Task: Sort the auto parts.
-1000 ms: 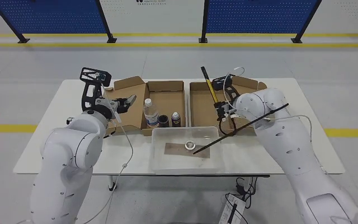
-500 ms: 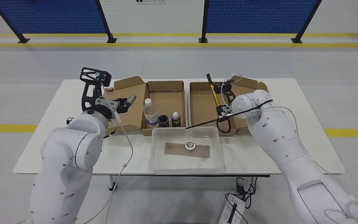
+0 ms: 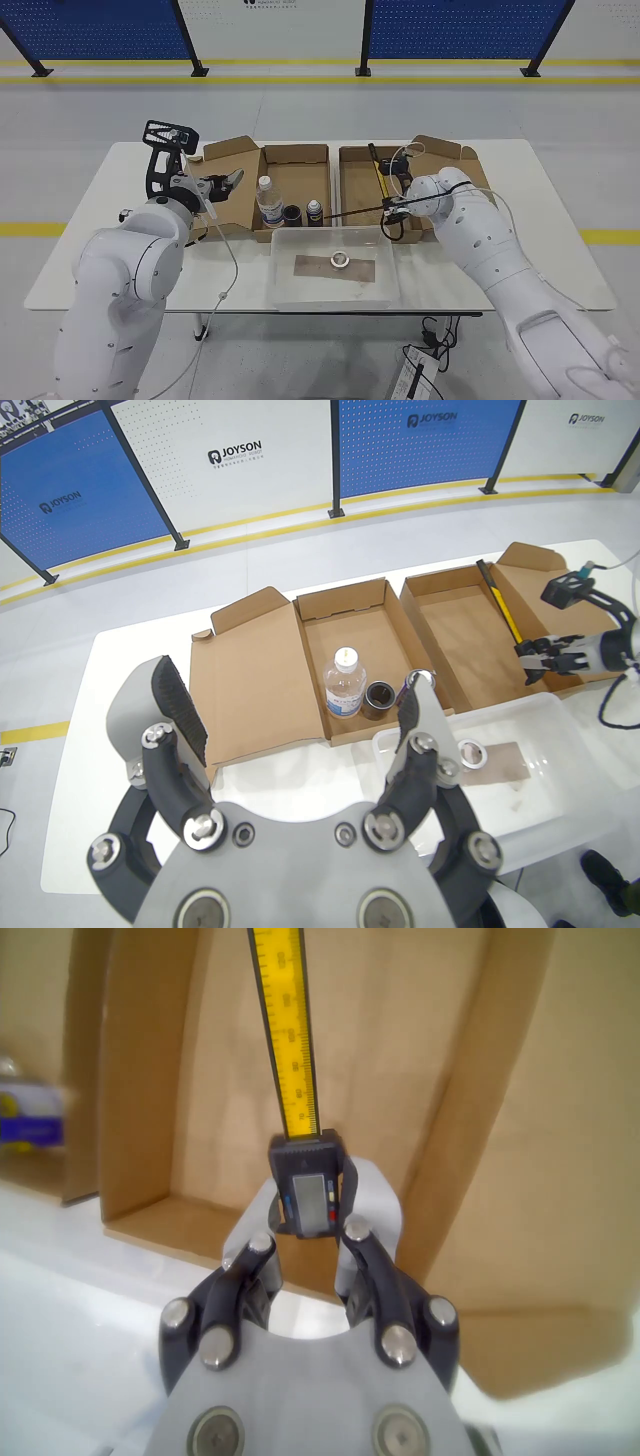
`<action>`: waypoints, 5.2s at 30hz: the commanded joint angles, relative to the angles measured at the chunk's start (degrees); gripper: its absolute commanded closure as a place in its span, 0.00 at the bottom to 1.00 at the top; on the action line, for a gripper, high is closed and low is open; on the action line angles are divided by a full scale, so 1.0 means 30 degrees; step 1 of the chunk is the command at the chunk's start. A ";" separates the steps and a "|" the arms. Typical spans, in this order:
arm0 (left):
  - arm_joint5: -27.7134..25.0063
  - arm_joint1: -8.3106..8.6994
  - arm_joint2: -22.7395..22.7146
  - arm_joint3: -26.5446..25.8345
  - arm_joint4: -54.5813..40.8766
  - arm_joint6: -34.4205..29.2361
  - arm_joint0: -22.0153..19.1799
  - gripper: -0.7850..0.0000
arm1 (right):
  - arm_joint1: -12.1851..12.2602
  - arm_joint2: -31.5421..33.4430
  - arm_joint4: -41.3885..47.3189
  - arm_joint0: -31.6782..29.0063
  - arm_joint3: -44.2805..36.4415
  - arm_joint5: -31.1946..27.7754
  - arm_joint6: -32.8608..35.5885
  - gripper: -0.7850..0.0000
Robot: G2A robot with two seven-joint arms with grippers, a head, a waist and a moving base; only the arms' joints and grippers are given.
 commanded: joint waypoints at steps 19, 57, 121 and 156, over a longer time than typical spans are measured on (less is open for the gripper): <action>0.0000 0.0000 0.0000 0.0000 0.0000 0.0000 0.0000 0.00 | -0.0389 0.0003 0.0168 0.0243 0.1885 0.0181 -0.0211 0.68; 0.0000 0.0000 0.0000 0.0000 0.0000 0.0000 0.0000 0.00 | 0.1651 0.2705 -0.8279 -0.6817 -1.7804 0.0379 0.5688 0.00; 0.0000 0.0000 0.0000 0.0000 0.0000 0.0000 0.0000 0.00 | -0.0484 -0.1509 -0.8978 -0.6632 -1.3386 0.3342 0.6976 0.09; 0.0000 0.0000 0.0000 0.0000 0.0000 0.0000 0.0000 0.00 | -0.1808 -0.1405 -0.7625 -0.5849 -0.8549 0.2888 0.4325 0.51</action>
